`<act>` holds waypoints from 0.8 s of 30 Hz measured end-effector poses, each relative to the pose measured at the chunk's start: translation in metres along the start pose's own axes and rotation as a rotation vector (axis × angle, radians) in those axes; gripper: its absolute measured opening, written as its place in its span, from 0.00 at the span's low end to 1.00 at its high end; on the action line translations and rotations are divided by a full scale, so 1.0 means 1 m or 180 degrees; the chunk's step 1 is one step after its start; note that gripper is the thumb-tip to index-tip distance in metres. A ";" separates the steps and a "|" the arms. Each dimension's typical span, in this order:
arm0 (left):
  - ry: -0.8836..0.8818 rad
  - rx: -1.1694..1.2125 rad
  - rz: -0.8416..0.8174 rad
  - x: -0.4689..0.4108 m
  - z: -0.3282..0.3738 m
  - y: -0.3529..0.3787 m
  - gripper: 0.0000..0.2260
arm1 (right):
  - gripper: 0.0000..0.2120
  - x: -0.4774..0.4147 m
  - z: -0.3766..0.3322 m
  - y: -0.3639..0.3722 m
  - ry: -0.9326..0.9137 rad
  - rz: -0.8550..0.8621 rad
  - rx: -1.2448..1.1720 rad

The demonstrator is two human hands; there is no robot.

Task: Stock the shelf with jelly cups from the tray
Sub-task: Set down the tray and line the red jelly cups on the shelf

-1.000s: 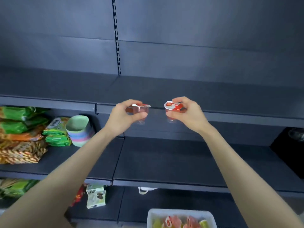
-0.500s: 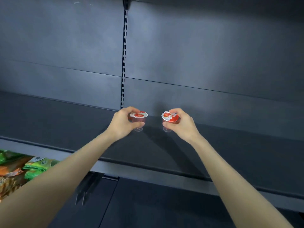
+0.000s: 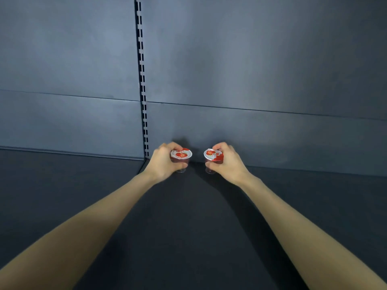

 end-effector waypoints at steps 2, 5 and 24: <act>0.0012 0.0019 -0.0030 -0.006 -0.006 0.005 0.19 | 0.20 -0.005 0.000 0.005 -0.0041 -0.0004 0.0021; 0.0051 0.0090 0.0025 -0.009 -0.011 0.006 0.18 | 0.19 -0.008 0.001 0.010 -0.0065 0.0034 -0.0001; -0.0381 -0.0335 -0.0699 -0.001 -0.013 0.016 0.25 | 0.27 0.007 -0.010 0.015 -0.0095 -0.0350 0.0981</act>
Point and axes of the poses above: each hand's wrist, its own x-axis away from the middle knuckle, its own y-axis out of the palm, z = x × y, the point moved 10 cm from there along -x, towards the middle knuckle, and after that the axes turned 15 degrees about x, right-handed, at the moved point
